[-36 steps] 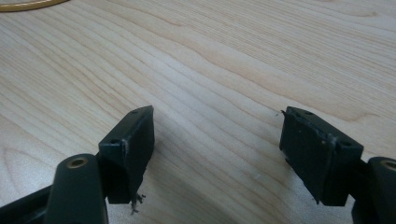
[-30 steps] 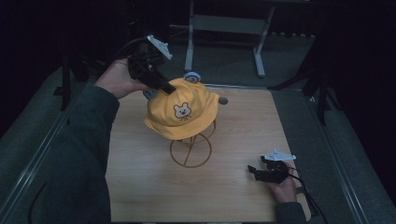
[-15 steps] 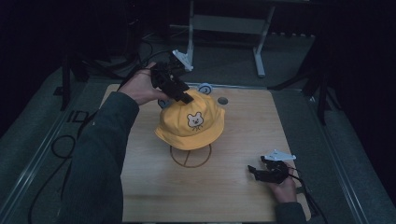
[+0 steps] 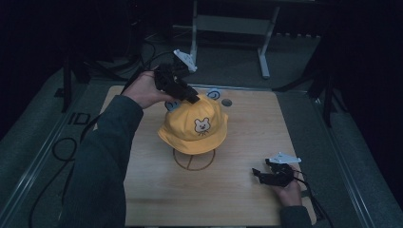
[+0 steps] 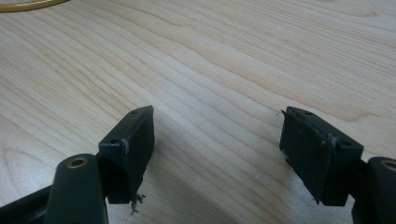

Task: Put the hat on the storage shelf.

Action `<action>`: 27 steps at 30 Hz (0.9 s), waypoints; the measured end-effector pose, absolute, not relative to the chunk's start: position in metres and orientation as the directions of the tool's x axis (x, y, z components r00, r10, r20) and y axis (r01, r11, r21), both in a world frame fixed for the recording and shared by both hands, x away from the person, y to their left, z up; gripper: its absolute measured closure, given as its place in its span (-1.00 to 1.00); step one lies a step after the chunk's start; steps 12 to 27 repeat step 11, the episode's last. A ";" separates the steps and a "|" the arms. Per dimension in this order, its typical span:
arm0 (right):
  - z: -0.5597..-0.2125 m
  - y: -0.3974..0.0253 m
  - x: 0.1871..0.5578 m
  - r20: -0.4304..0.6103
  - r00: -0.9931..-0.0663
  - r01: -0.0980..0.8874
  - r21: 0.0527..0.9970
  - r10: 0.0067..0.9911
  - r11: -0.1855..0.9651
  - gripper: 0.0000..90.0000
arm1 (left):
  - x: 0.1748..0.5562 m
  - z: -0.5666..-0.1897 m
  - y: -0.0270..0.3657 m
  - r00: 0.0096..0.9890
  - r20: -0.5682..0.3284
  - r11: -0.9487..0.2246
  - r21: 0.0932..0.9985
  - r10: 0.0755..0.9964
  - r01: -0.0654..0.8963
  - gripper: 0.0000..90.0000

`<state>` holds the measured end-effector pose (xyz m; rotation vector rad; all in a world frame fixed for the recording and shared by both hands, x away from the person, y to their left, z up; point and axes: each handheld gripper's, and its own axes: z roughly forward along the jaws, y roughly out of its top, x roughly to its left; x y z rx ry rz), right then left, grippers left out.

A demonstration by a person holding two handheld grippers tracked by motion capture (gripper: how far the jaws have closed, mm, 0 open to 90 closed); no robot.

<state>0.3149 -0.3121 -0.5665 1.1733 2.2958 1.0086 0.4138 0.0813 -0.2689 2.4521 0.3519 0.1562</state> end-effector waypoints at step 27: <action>-0.566 -0.312 0.315 -0.004 -0.585 0.546 0.738 0.811 0.397 -0.42 | 0.414 -0.264 0.104 0.925 0.056 -0.706 0.664 0.376 0.246 -0.05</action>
